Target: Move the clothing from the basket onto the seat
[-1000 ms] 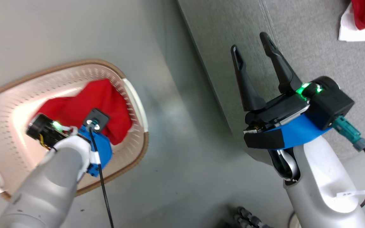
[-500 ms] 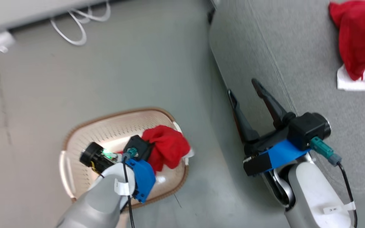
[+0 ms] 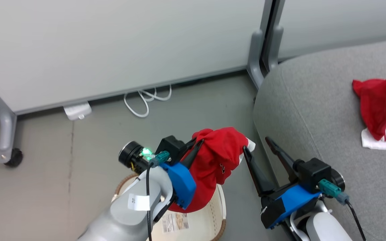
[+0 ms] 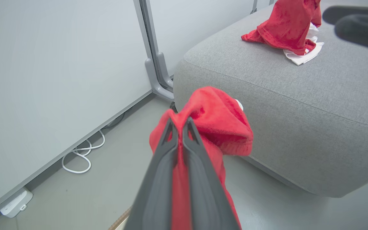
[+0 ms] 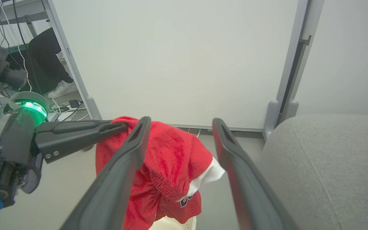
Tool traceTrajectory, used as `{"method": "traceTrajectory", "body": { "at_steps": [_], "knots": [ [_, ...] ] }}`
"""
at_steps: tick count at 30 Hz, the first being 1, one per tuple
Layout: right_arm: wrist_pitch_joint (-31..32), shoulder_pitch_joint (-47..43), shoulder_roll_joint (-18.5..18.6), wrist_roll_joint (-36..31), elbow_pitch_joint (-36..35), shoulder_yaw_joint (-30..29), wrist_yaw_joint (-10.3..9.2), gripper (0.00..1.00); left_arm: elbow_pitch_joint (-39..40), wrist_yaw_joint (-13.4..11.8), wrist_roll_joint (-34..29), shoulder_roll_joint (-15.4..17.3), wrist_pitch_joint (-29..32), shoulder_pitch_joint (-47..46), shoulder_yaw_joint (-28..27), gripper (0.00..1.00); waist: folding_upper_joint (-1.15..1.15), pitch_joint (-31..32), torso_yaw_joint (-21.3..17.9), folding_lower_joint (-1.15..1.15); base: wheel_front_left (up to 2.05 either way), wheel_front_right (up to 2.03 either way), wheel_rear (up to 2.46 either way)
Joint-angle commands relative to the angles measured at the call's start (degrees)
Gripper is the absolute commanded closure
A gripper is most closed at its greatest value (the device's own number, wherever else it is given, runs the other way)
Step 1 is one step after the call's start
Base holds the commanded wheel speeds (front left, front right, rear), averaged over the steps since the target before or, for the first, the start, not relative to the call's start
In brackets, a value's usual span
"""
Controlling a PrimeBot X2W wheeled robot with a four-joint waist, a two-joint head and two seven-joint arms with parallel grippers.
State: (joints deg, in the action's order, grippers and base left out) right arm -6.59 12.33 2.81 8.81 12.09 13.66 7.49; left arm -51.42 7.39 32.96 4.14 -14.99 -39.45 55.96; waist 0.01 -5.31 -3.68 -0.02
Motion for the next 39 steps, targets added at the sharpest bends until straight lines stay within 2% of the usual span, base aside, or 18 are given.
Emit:
{"method": "traceTrajectory", "body": {
  "at_steps": [1,15,27,39],
  "knots": [
    [0.4,-1.4,0.1,0.4,0.1,0.3,0.01,0.0,0.8,0.1,0.4,-0.2,-0.3,-1.1,-0.2,1.0,-0.01,3.6,1.6,0.02,0.0,0.0,0.0],
    [1.4,-4.2,0.1,2.1,0.8,1.1,0.01,0.0,3.6,0.1,5.5,-1.1,-0.3,-8.0,4.9,1.0,-0.01,7.5,4.1,0.02,0.0,0.0,0.0],
    [1.2,-3.8,0.1,2.8,1.2,1.5,0.01,0.0,3.9,0.1,7.9,-1.3,-0.3,-9.4,7.2,1.0,-0.01,7.0,3.5,0.02,0.0,0.0,0.0],
    [3.3,3.1,0.2,0.1,7.3,0.6,0.01,0.0,4.9,0.1,8.6,-1.3,-0.3,-9.4,8.6,1.0,-0.01,5.9,3.5,0.02,0.0,0.0,0.0]
  ]
}}
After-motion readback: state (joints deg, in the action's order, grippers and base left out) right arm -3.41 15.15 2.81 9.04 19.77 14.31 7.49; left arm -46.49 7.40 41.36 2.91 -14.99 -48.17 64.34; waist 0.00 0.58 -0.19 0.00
